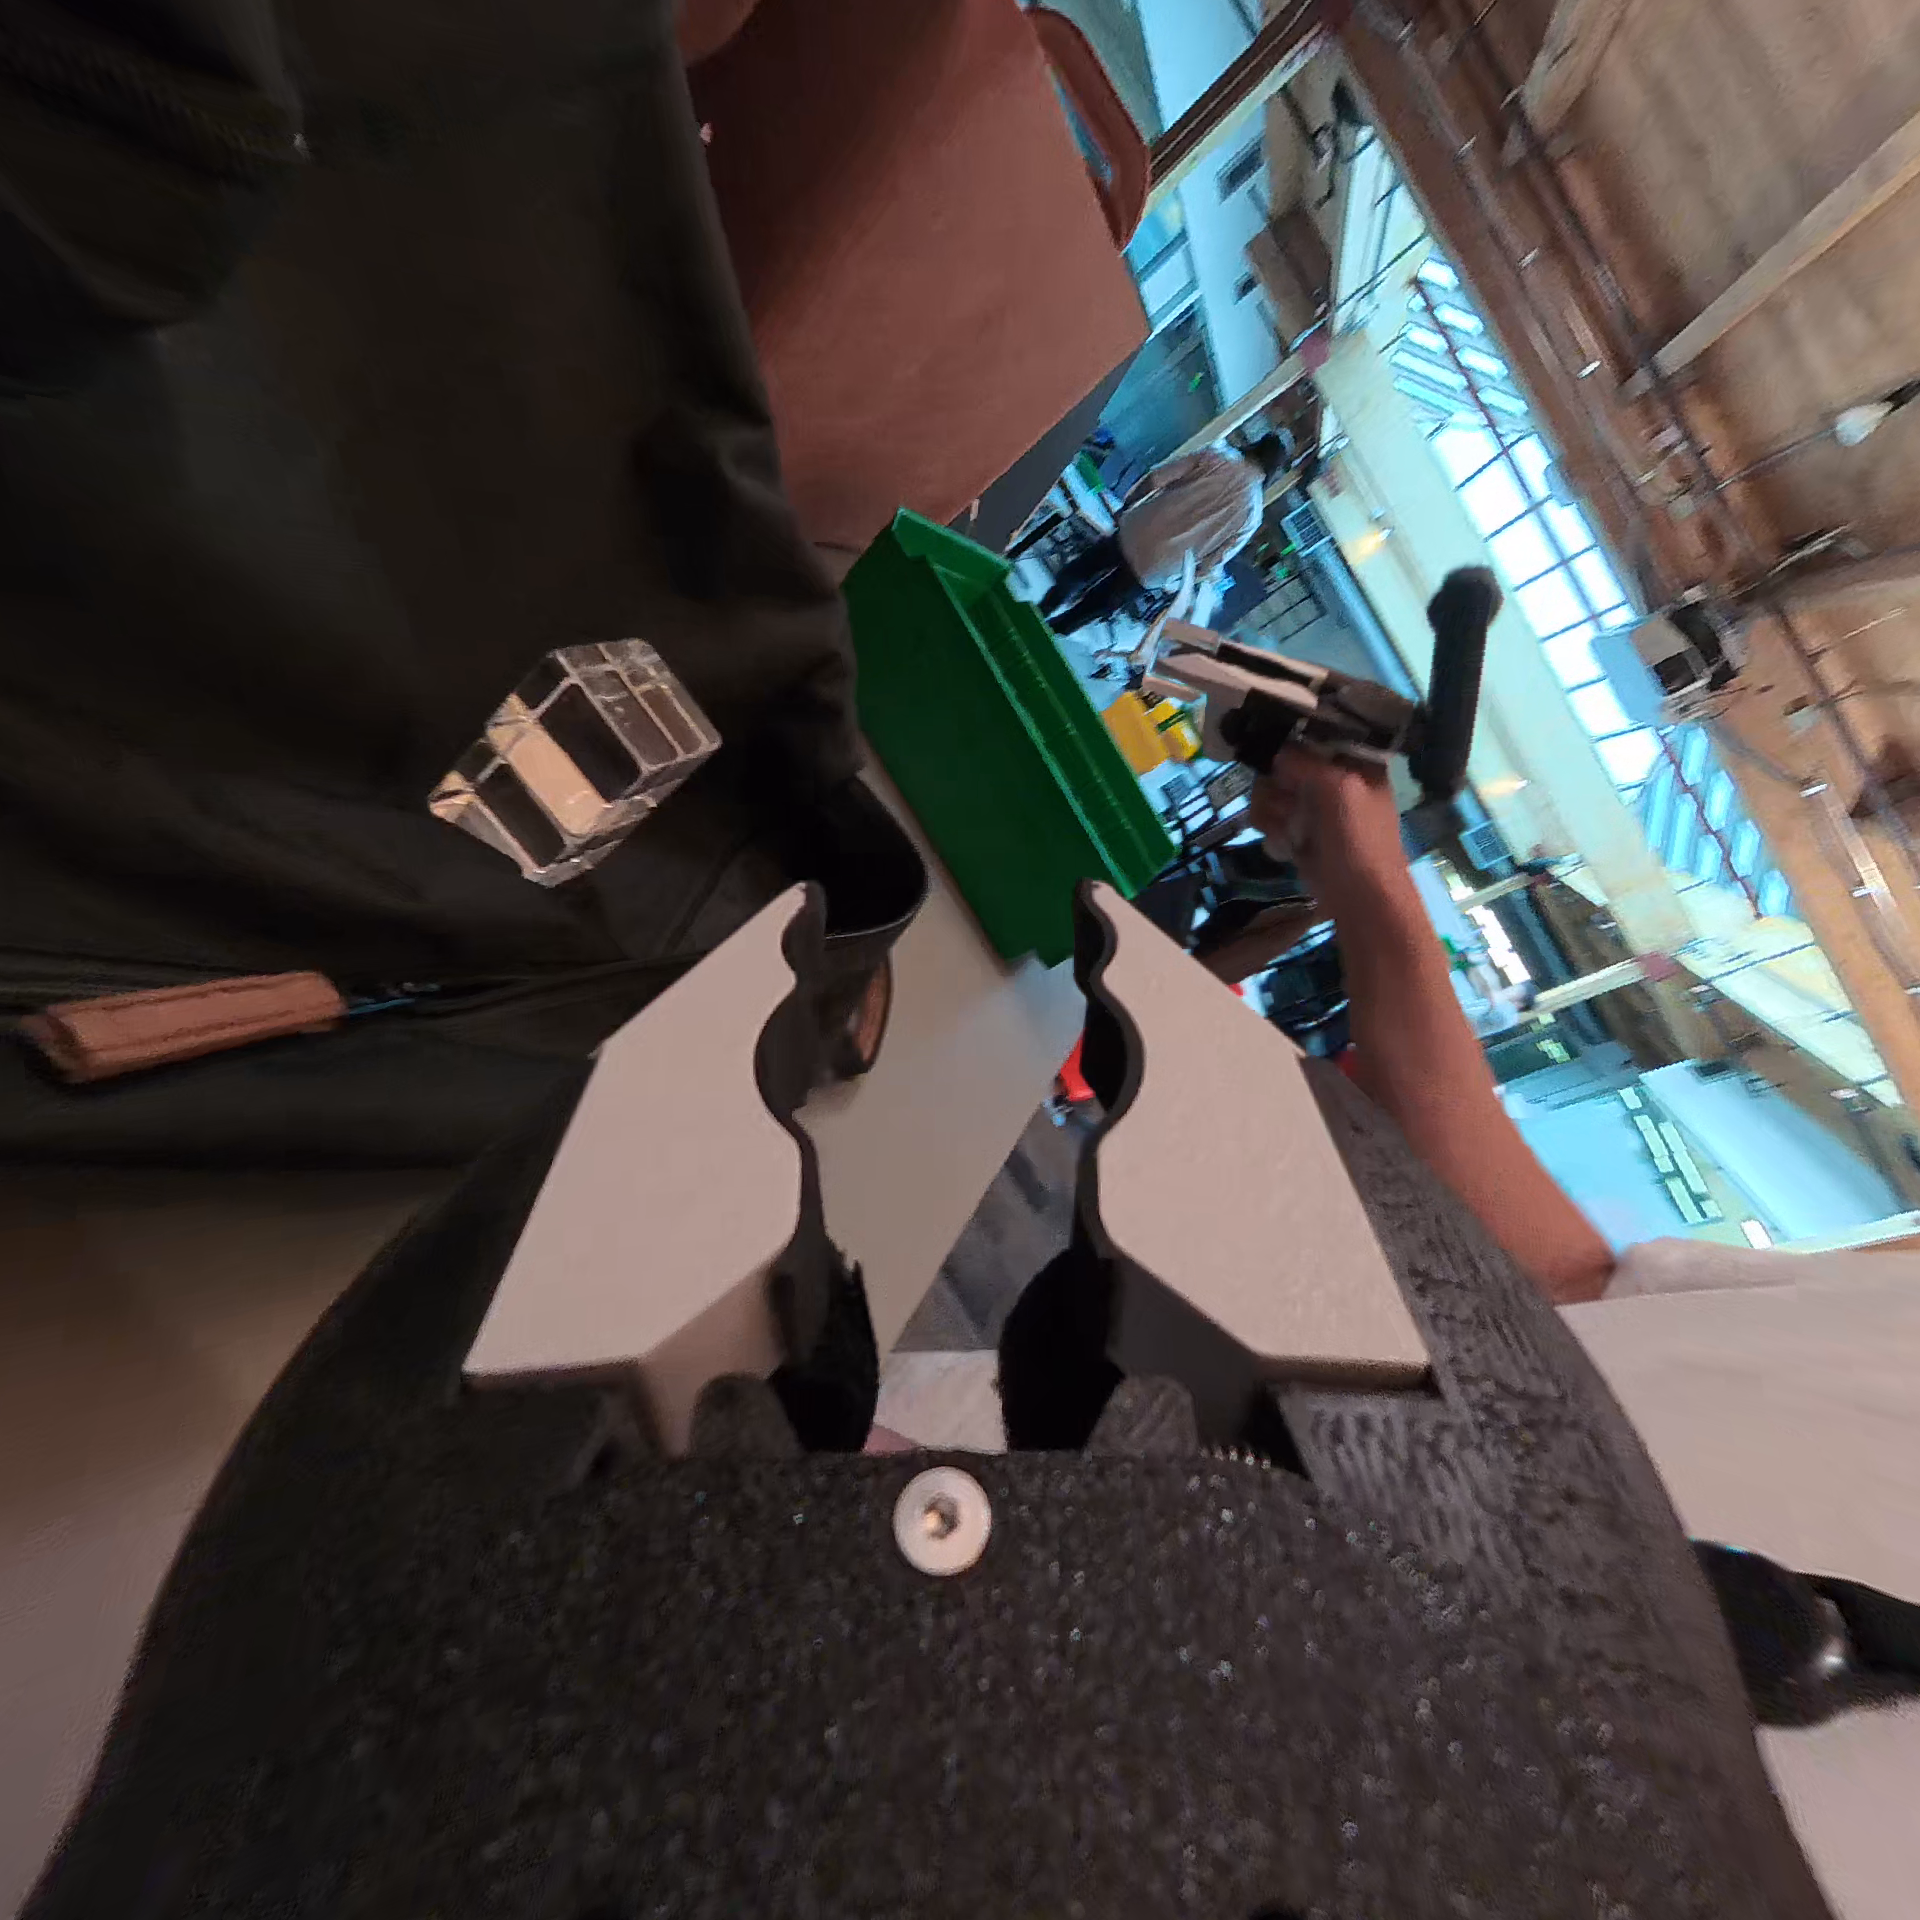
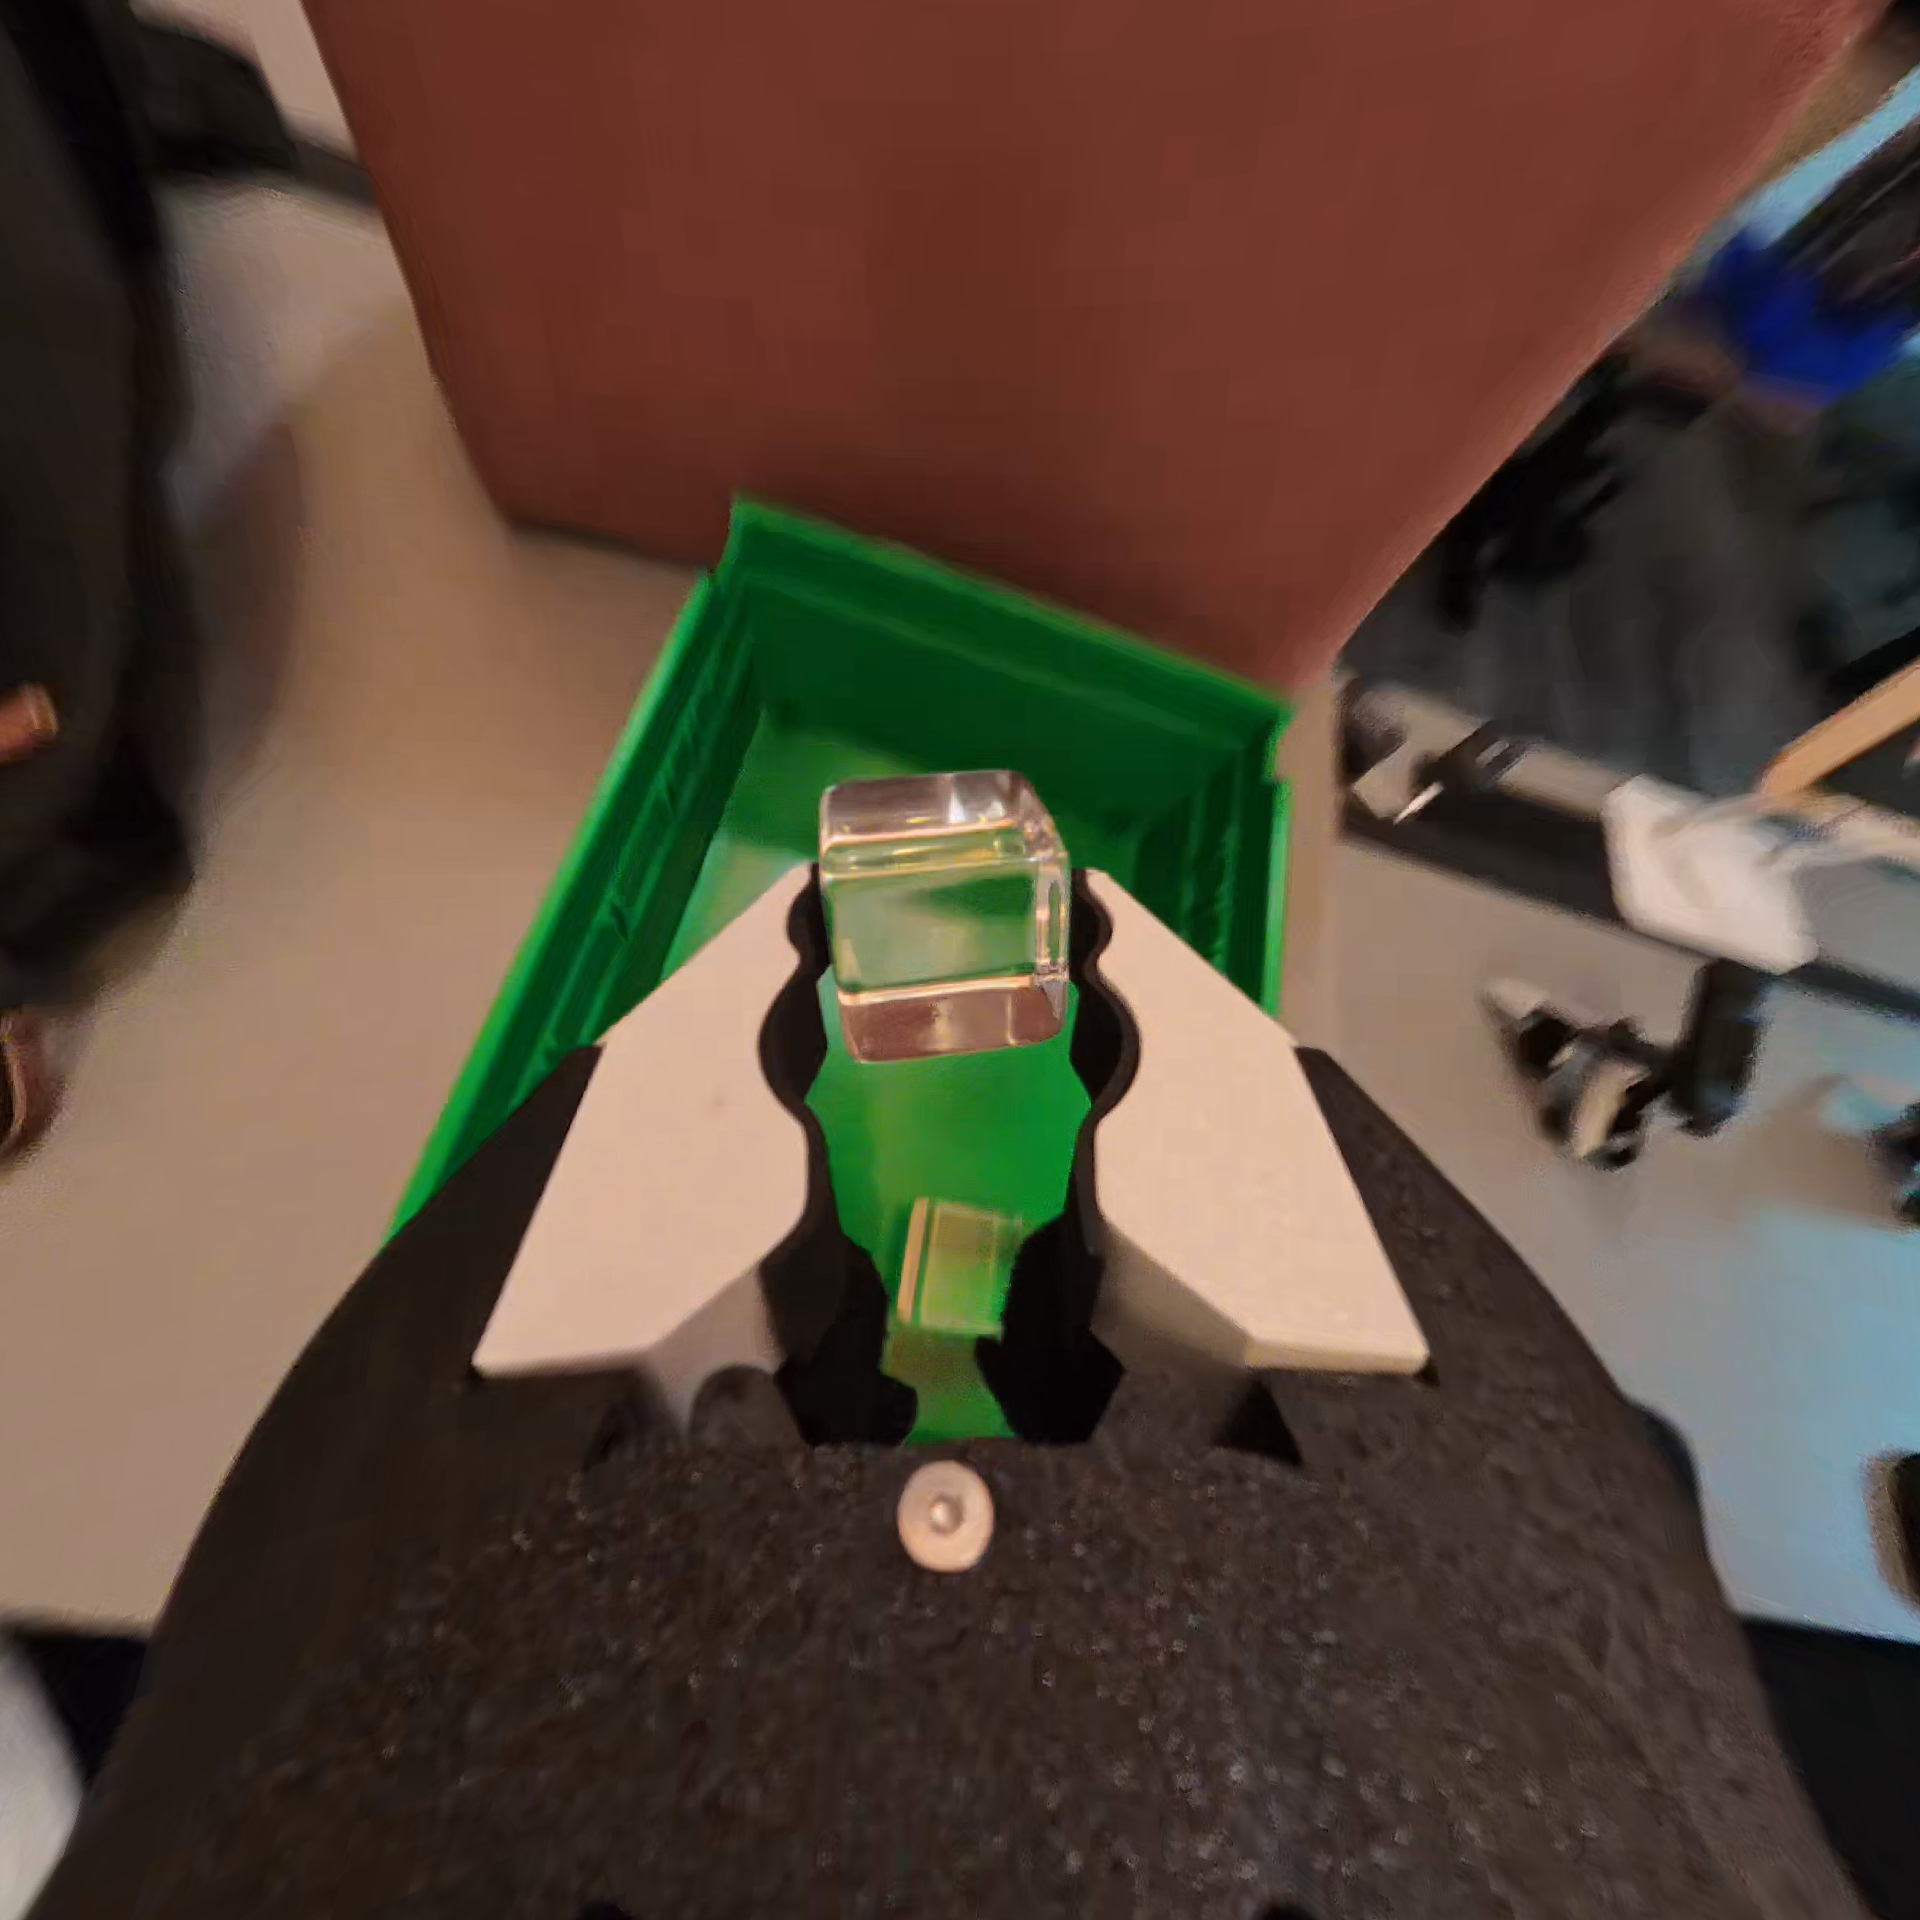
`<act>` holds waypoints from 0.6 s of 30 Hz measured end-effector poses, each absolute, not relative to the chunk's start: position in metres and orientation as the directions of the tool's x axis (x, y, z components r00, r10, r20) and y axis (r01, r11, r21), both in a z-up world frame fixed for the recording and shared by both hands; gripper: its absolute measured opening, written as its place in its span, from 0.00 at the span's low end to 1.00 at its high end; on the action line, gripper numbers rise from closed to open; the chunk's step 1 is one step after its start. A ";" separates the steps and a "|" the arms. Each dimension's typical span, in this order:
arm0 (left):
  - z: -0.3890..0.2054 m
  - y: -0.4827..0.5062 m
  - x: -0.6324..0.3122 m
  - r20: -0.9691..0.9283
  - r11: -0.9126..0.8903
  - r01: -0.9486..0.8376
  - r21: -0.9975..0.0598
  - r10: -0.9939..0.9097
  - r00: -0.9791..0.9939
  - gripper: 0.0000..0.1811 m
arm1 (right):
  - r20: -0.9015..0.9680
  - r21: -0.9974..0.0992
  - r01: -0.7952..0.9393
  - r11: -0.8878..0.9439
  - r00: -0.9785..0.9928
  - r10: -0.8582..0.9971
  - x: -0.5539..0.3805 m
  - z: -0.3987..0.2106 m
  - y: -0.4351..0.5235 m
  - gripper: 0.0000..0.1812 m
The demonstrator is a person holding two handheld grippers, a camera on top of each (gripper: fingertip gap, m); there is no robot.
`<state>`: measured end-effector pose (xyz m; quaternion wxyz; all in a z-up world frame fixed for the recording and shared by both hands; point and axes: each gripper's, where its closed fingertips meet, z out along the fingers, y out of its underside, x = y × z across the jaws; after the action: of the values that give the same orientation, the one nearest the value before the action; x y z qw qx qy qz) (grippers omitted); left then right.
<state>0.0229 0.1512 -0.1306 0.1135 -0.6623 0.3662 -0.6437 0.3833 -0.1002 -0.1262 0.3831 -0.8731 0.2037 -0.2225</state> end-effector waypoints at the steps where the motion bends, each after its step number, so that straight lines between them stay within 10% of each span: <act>1: -0.133 0.152 0.024 0.749 -0.685 -0.349 -0.640 -0.658 -0.083 0.27 | 0.183 -0.690 -0.248 -0.681 0.850 -0.495 0.388 -0.147 -0.103 0.25; 10: -0.176 0.170 0.044 0.348 -0.409 -0.486 -0.773 -0.913 0.215 0.28 | 0.037 -0.034 -0.018 -0.999 0.999 -0.019 0.345 -0.289 -0.113 0.24; 18: -0.182 0.172 0.084 0.314 -0.481 -0.420 -0.770 -0.858 0.406 0.38 | 0.055 -0.082 0.025 -0.996 0.998 0.020 0.343 -0.293 -0.108 0.35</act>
<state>0.0835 0.1721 -0.1822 0.3042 -0.7814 0.4088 -0.3602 0.3430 -0.1081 -0.2925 0.0414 -0.9987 -0.0112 -0.0271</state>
